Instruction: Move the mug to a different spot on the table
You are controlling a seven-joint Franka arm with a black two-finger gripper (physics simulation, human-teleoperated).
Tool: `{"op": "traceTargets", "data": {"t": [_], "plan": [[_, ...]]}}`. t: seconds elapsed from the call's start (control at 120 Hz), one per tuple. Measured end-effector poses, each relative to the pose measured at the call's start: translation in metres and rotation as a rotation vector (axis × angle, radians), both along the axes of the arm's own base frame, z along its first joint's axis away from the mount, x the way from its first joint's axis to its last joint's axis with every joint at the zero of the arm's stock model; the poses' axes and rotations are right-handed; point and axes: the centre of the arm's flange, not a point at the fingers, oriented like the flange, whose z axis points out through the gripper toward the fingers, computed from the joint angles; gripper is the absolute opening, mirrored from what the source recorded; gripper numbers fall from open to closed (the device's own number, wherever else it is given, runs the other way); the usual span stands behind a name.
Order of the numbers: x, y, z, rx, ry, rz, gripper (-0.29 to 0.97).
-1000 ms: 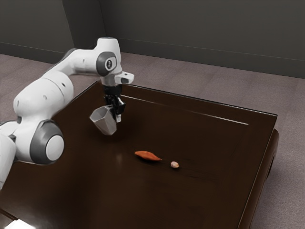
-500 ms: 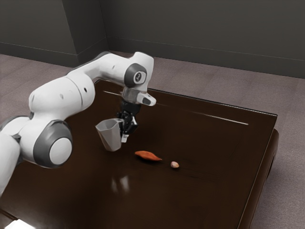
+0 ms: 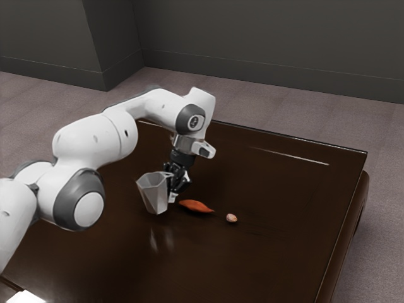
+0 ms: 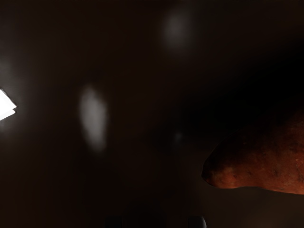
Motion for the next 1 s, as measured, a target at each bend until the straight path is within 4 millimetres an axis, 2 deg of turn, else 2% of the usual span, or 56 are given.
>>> {"op": "traceTargets", "data": {"t": [0.3, 0.383, 0.567, 0.617, 0.667, 0.7, 0.75, 0.783, 0.817, 0.875, 0.908, 0.958, 1.0], "plan": [[0.002, -0.001, -0.010, 0.005, -0.018, 0.016, -0.01], [0.002, -0.002, -0.012, 0.002, -0.020, 0.020, 0.07], [0.003, -0.002, -0.010, -0.012, -0.030, 0.037, 0.38], [0.004, -0.001, -0.004, -0.013, -0.037, 0.042, 0.44], [0.005, 0.003, 0.009, -0.006, -0.049, 0.050, 0.49], [0.005, 0.006, 0.025, -0.002, -0.064, 0.055, 0.52], [0.005, 0.008, 0.066, 0.001, -0.104, 0.060, 0.55], [0.001, 0.009, 0.109, -0.001, -0.143, 0.063, 0.57], [-0.011, 0.011, 0.167, -0.006, -0.197, 0.064, 0.59], [-0.054, 0.023, 0.284, -0.003, -0.315, 0.082, 0.61], [-0.084, 0.029, 0.339, -0.002, -0.381, 0.098, 0.62], [-0.127, 0.045, 0.397, 0.002, -0.457, 0.140, 0.63], [-0.159, 0.061, 0.425, 0.007, -0.492, 0.182, 0.64]]}}
